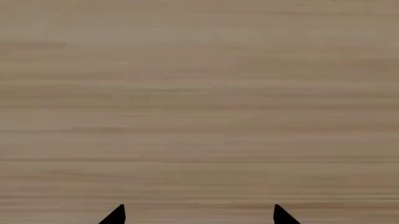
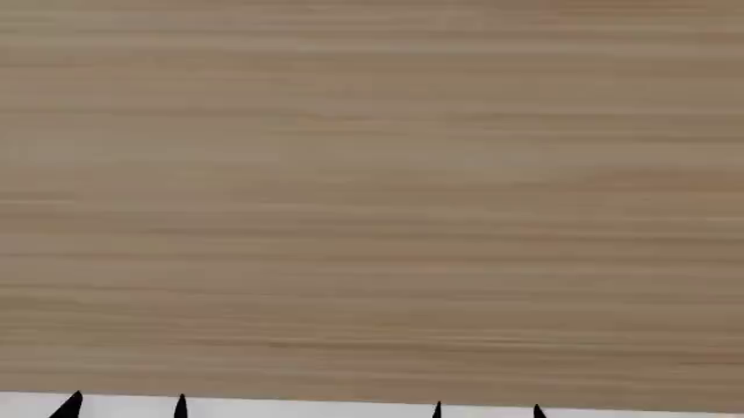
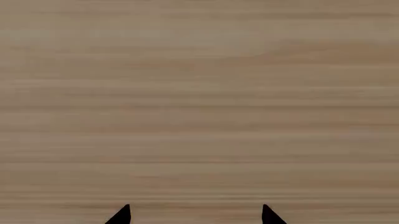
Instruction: Put the right moka pot on the stove.
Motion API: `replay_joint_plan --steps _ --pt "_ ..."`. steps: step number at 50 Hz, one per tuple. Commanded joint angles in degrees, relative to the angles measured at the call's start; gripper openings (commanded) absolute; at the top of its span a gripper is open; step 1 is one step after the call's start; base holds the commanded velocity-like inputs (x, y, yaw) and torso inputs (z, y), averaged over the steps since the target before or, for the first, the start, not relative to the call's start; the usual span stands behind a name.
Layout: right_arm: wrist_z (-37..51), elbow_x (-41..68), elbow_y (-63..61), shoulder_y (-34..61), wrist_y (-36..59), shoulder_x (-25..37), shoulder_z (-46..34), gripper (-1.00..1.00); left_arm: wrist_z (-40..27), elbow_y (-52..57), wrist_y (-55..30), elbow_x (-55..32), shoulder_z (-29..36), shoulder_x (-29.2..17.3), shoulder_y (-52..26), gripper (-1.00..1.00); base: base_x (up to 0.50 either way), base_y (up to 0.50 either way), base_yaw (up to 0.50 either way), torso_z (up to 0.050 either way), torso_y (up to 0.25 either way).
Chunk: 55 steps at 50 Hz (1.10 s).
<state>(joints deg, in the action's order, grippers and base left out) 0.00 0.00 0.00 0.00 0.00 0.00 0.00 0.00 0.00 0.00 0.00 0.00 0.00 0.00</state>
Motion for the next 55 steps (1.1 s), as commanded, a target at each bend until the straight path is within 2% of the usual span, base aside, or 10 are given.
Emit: replay_joint_plan --steps 1,13,18,55 --pt "0.72 0.54 0.00 0.00 0.00 0.54 -0.72 1.00 -0.64 0.00 0.00 -0.56 0.64 -0.57 0.00 1.00 0.00 0.00 0.00 0.000 0.000" --pt "3.69 2.24 -0.06 0.36 0.21 2.52 -3.06 1.00 -2.79 -0.78 1.86 -2.95 2.83 -2.55 -0.09 1.00 0.00 0.00 0.00 0.000 0.000" --pt "4.33 3.16 0.24 0.60 0.26 2.95 -3.52 1.00 -3.08 -1.12 2.93 -3.76 3.43 -3.11 0.08 1.00 0.00 0.00 0.00 0.034 0.015" --pt "8.10 5.53 1.86 1.82 0.46 5.29 -6.39 1.00 -6.05 -0.55 4.00 -6.70 6.27 -5.62 0.39 1.00 0.00 0.00 0.00 0.048 0.062"
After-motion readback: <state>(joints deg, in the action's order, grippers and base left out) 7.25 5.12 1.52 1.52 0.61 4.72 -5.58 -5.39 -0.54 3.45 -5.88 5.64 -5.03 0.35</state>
